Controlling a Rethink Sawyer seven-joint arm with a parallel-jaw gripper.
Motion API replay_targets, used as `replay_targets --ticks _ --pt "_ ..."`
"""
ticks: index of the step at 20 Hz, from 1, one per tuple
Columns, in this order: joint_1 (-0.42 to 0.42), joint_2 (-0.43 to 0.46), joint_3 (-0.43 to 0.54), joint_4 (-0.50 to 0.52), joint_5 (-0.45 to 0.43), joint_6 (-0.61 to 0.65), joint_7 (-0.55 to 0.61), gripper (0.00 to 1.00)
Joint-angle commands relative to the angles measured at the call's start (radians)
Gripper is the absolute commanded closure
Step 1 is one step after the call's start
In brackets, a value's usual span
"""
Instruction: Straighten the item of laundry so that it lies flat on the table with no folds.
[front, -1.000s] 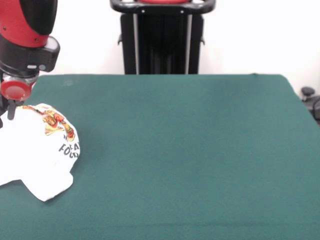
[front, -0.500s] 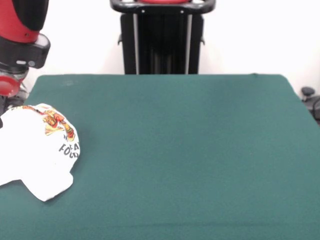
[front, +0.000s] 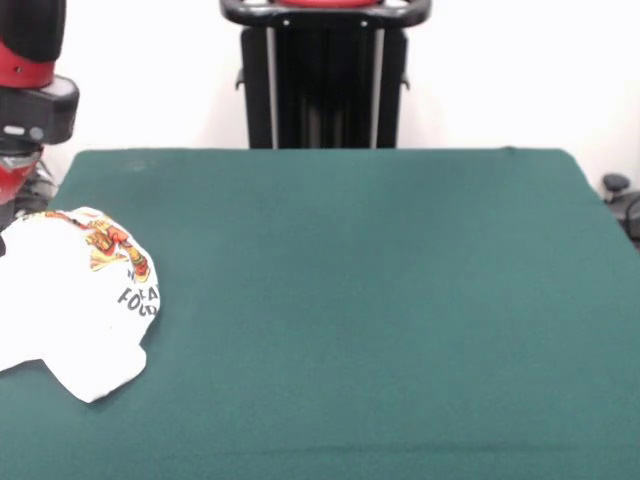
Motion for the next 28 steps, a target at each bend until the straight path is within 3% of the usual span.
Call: replay_targets --ticks 1,15,28 --pt "0.022 0.124 0.189 0.082 0.095 -0.079 -0.074 0.00" --pt "0.023 0.143 0.252 0.134 0.187 -0.084 -0.082 0.00" --pt "-0.066 0.148 0.417 0.260 0.262 -0.074 -0.118 0.00"
